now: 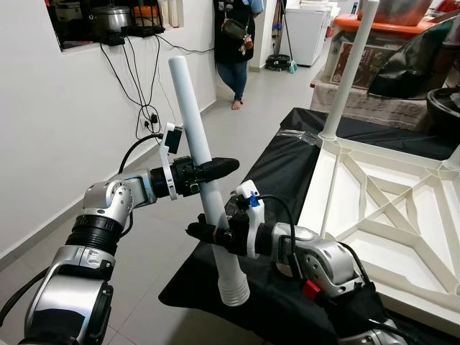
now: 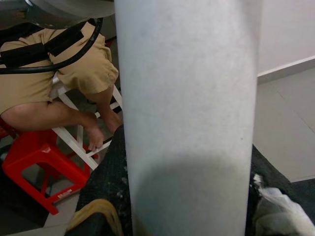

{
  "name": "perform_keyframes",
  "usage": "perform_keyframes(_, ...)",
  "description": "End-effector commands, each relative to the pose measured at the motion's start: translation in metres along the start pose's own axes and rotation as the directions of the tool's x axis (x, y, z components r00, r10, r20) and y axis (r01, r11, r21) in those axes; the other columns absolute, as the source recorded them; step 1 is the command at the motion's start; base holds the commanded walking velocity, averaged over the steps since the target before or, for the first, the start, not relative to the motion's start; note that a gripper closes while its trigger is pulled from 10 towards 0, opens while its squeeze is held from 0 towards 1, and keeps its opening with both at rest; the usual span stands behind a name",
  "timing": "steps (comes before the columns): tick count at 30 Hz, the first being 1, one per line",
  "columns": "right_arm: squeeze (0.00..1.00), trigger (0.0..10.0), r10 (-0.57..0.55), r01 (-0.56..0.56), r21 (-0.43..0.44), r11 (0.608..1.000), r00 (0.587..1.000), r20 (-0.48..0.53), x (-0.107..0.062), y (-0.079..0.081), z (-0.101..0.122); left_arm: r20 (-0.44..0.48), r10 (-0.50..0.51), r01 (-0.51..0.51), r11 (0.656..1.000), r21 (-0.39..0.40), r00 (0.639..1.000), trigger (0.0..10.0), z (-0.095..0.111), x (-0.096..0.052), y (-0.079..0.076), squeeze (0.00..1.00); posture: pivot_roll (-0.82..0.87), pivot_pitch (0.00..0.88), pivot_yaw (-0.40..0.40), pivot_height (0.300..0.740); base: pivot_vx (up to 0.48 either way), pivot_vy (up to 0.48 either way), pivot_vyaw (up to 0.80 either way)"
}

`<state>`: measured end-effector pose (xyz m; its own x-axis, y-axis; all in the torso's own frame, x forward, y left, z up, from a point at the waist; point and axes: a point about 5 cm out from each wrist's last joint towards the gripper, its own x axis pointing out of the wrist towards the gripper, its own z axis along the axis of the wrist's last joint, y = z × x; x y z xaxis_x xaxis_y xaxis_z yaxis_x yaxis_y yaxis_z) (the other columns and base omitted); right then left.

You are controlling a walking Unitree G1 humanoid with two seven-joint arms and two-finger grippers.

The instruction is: Building children table

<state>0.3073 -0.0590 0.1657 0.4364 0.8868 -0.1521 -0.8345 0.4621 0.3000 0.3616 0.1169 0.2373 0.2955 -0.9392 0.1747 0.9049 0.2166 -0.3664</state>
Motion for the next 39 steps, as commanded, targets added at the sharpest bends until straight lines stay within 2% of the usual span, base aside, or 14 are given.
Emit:
perform_keyframes(1,0.00,0.0,0.017,-0.017,-0.005,1.000,1.000,0.023,0.005,0.005,0.002,0.016,-0.059,0.059,0.998,0.021,0.998,10.0,0.004,0.012,-0.006,0.00,0.01,0.000,-0.008,0.740,0.000,0.000,0.00)
perform_keyframes(10,0.00,0.0,-0.036,0.036,-0.003,0.999,0.999,0.025,0.001,-0.002,0.002,0.056,-0.040,0.036,0.997,0.064,0.998,10.0,0.010,0.014,-0.004,0.00,0.01,0.000,-0.012,0.740,0.000,0.000,0.00)
perform_keyframes(11,0.00,0.0,-0.043,0.043,-0.001,0.999,0.999,0.027,0.001,-0.003,0.003,0.064,-0.045,0.041,0.997,0.069,0.997,10.0,0.011,0.013,-0.005,1.00,0.01,0.000,-0.013,0.740,0.000,0.000,0.00)
perform_keyframes(19,0.00,0.0,-0.091,0.091,-0.004,0.996,0.995,0.043,-0.004,-0.012,0.007,0.066,-0.119,0.113,0.990,0.085,0.991,10.0,0.016,0.009,-0.014,1.00,0.01,0.000,-0.020,0.740,0.000,0.000,0.00)
perform_keyframes(21,0.00,0.0,-0.160,0.162,-0.009,0.987,0.983,0.085,-0.011,-0.025,0.017,0.083,-0.107,0.098,0.990,0.101,0.991,10.0,0.020,0.002,-0.016,1.00,0.02,0.000,-0.024,0.740,0.000,0.000,0.00)
perform_keyframes(27,0.00,0.0,-0.222,0.224,-0.006,0.975,0.967,0.127,-0.021,-0.037,0.028,0.098,-0.098,0.087,0.990,0.112,0.990,10.0,0.023,-0.007,-0.020,1.00,0.02,0.000,-0.028,0.740,0.000,0.000,0.00)
perform_keyframes(28,0.00,0.0,-0.249,0.253,-0.004,0.968,0.957,0.148,-0.028,-0.043,0.034,0.105,-0.106,0.094,0.989,0.113,0.989,10.0,0.024,-0.012,-0.024,0.78,0.02,0.000,-0.028,0.740,0.000,0.000,0.00)
perform_keyframes(29,0.00,0.0,-0.249,0.253,-0.004,0.968,0.957,0.148,-0.028,-0.043,0.034,0.105,-0.106,0.094,0.989,0.113,0.989,10.0,0.024,-0.012,-0.024,0.78,0.02,0.000,-0.028,0.740,0.000,0.000,0.00)
perform_keyframes(30,0.00,0.0,-0.281,0.285,0.000,0.959,0.944,0.172,-0.036,-0.050,0.041,0.113,-0.120,0.107,0.987,0.119,0.986,10.0,0.024,-0.018,-0.029,0.00,0.03,0.000,-0.032,0.740,0.000,0.000,0.00)
perform_keyframes(32,0.00,0.0,-0.320,0.325,0.005,0.946,0.927,0.197,-0.047,-0.059,0.049,0.120,-0.141,0.126,0.984,0.129,0.983,10.0,0.023,-0.023,-0.038,0.00,0.03,0.000,-0.037,0.740,0.000,0.000,0.00)
perform_keyframes(34,0.00,0.0,-0.320,0.325,0.005,0.946,0.927,0.197,-0.047,-0.059,0.049,0.120,-0.141,0.126,0.984,0.129,0.983,10.0,0.023,-0.023,-0.038,0.00,0.03,0.000,-0.037,0.740,0.000,0.000,0.00)
perform_keyframes(35,0.00,0.0,-0.384,0.392,0.014,0.920,0.892,0.239,-0.066,-0.073,0.063,0.133,-0.178,0.158,0.976,0.153,0.975,10.0,0.022,-0.029,-0.053,0.00,0.04,0.000,-0.045,0.740,0.000,0.000,0.00)
perform_keyframes(37,0.00,0.0,-0.410,0.420,0.016,0.907,0.875,0.257,-0.074,-0.079,0.069,0.141,-0.186,0.162,0.973,0.165,0.972,10.0,0.021,-0.032,-0.059,0.00,0.04,0.000,-0.045,0.740,0.000,0.000,0.00)
perform_keyframes(39,0.00,0.0,-0.410,0.420,0.016,0.907,0.875,0.257,-0.074,-0.079,0.069,0.141,-0.186,0.162,0.973,0.165,0.972,10.0,0.021,-0.032,-0.059,0.00,0.04,0.000,-0.045,0.740,0.000,0.000,0.00)
